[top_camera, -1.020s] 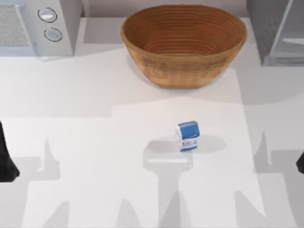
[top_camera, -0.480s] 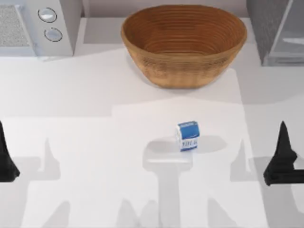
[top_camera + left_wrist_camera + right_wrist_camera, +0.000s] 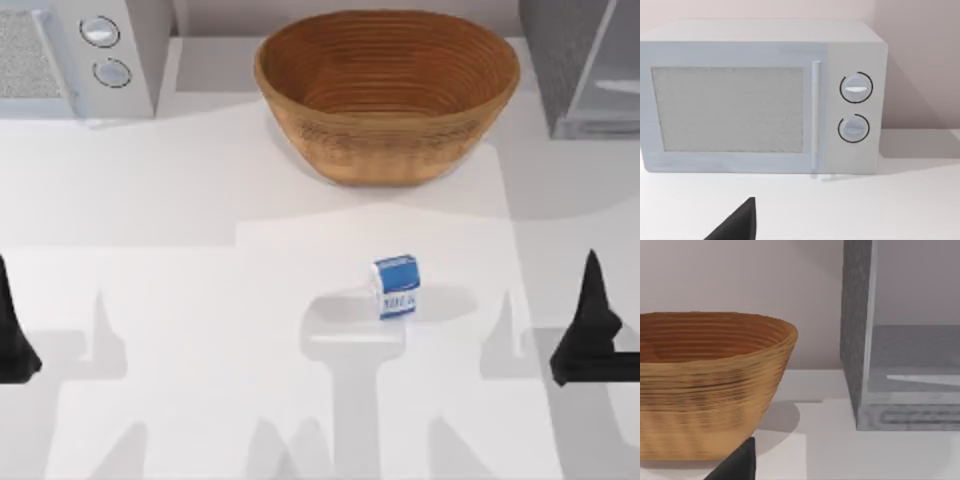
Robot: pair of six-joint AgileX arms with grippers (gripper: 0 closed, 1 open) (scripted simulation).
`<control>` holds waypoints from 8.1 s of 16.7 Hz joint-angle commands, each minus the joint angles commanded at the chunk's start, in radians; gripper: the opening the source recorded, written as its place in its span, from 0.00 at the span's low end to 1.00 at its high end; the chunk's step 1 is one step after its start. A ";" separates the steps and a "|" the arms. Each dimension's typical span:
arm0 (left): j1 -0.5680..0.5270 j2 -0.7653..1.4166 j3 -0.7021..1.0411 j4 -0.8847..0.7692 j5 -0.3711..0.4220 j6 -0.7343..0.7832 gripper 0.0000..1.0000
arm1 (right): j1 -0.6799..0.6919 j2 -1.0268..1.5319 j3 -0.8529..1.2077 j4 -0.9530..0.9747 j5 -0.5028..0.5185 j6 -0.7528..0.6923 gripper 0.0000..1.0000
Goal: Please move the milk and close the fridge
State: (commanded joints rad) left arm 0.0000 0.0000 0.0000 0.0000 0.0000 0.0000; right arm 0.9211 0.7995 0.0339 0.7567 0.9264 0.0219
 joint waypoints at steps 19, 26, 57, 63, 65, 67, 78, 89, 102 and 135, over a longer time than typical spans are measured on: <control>0.000 0.000 0.000 0.000 0.000 0.000 1.00 | 0.037 1.383 0.390 0.854 -0.184 0.079 1.00; 0.000 0.000 0.000 0.000 0.000 0.000 1.00 | 0.038 1.424 0.402 0.883 -0.194 0.082 1.00; 0.000 0.000 0.000 0.000 0.000 0.000 1.00 | -0.056 1.465 0.536 0.806 -0.285 0.066 0.00; 0.000 0.000 0.000 0.000 0.000 0.000 1.00 | -0.055 1.436 0.522 0.768 -0.287 0.063 0.00; 0.000 0.000 0.000 0.000 0.000 0.000 1.00 | -0.055 1.384 0.514 0.720 -0.287 0.064 0.00; 0.000 0.000 0.000 0.000 0.000 0.000 1.00 | -0.055 1.329 0.513 0.684 -0.286 0.067 0.00; 0.000 0.000 0.000 0.000 0.000 0.000 1.00 | -0.217 1.198 0.477 0.603 -0.407 0.051 0.00; 0.000 0.000 0.000 0.000 0.000 0.000 1.00 | -0.883 0.729 0.361 0.368 -0.865 -0.004 0.00; 0.000 0.000 0.000 0.000 0.000 0.000 1.00 | -0.963 0.931 0.590 0.288 -0.945 -0.019 0.00; 0.000 0.000 0.000 0.000 0.000 0.000 1.00 | -1.121 1.443 1.239 0.075 -1.104 -0.034 0.75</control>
State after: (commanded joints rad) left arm 0.0000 0.0000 0.0000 0.0000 0.0000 0.0000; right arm -0.1999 2.2426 1.2730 0.8314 -0.1772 -0.0119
